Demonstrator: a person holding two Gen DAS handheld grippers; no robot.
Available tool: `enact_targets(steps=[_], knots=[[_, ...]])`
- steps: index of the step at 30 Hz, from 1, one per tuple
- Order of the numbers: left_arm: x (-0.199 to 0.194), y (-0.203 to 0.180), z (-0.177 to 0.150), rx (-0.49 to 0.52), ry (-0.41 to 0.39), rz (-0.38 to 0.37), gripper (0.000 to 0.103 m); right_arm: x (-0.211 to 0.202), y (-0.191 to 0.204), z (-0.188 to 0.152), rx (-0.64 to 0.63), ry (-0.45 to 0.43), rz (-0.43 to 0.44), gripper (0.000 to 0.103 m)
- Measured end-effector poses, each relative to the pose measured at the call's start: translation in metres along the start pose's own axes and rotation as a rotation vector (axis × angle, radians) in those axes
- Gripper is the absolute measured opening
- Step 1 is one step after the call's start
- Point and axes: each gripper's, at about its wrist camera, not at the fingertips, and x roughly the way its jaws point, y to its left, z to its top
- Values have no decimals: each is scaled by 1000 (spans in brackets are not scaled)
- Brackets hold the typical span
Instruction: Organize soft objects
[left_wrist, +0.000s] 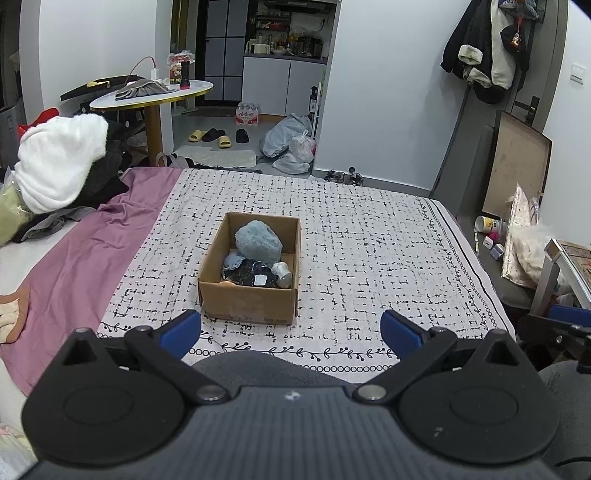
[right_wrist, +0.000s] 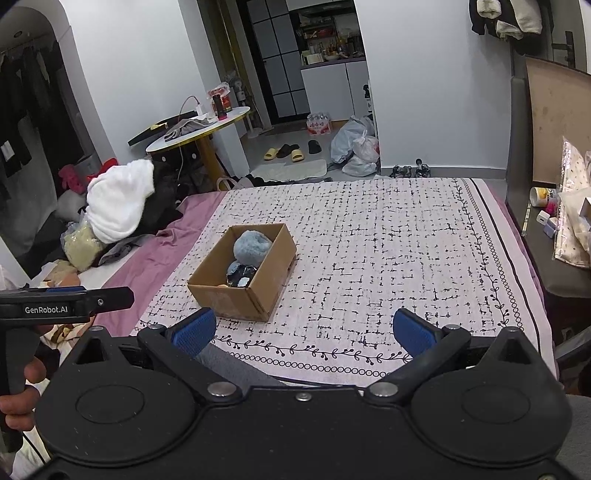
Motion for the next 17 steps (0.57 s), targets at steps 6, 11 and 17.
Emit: enact_targets(steps=[6, 11, 17], knots=[[7, 4, -1, -7, 3, -14, 103, 7, -1, 0, 5, 14, -9, 103], [9, 4, -2, 19, -18, -31, 103, 15, -1, -2, 23, 17, -23, 103], [22, 8, 0, 12, -9, -25, 103, 32, 1, -4, 40, 47, -22, 103]])
